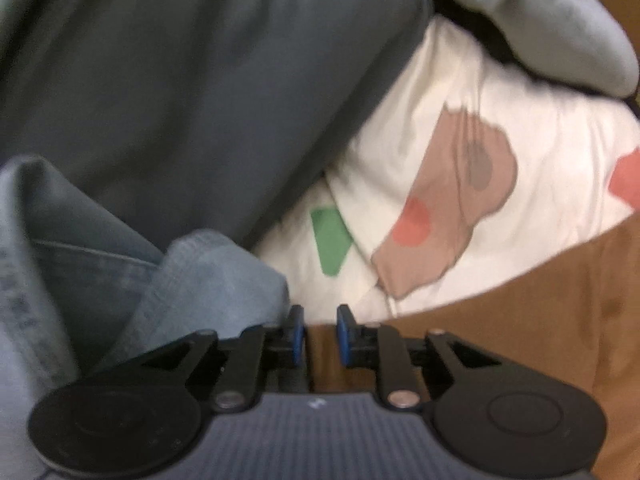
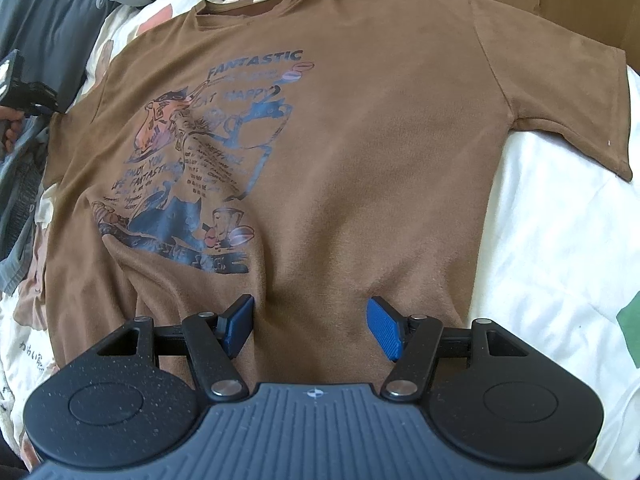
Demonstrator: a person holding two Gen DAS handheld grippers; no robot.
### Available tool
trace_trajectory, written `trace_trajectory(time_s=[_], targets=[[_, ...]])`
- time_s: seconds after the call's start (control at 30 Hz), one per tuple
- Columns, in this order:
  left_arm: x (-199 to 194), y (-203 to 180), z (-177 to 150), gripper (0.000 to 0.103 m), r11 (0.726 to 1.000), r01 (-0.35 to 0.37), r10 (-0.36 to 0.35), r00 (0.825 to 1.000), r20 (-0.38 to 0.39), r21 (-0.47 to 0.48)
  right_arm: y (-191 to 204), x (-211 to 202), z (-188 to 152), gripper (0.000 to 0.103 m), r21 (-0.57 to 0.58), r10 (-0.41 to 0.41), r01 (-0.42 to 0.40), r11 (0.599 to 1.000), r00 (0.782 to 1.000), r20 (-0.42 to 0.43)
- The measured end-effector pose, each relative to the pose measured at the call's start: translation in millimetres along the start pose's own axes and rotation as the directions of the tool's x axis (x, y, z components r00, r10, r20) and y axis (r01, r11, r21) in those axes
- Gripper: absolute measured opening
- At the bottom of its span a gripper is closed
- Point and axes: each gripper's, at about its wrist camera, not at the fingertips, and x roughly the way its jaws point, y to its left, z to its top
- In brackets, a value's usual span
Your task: Fold clothes
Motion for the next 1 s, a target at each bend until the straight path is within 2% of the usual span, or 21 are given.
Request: trace_trajectory(time_s=[0.2, 0.37, 0.5, 0.7, 0.9, 1.0], targets=[[-26, 1, -18, 0.02, 0.996, 0.089, -0.089, 0.996, 0.008, -0.003, 0, 0, 0, 0.068, -0.002, 0.002, -0.002, 1.0, 1.0, 0.003], [-21, -4, -43, 0.019, 0.984, 0.173, -0.175, 0.984, -0.038, -0.044, -1, -1, -2, 0.068, -0.001, -0.001, 0.001, 1.0, 1.0, 0.003], [-18, -4, -67, 0.019, 0.982, 0.178, -0.182, 0.981, -0.073, -0.064, -1, -2, -3, 0.068, 0.0, -0.004, 0.004, 1.0, 1.0, 0.004], [-15, -6, -90, 0.019, 0.988, 0.156, -0.154, 0.983, -0.102, 0.019, 0, -2, -5, 0.068, -0.003, -0.006, 0.006, 1.0, 1.0, 0.002], [-21, -17, -88, 0.019, 0.993, 0.065, -0.053, 0.991, -0.12, 0.095, -1, -3, -6, 0.068, -0.003, -0.007, 0.007, 1.0, 1.0, 0.006], [-34, -22, -75, 0.019, 0.994, 0.055, -0.048, 0.996, -0.078, 0.097, -1, -4, -6, 0.068, -0.003, -0.009, 0.009, 1.0, 1.0, 0.01]])
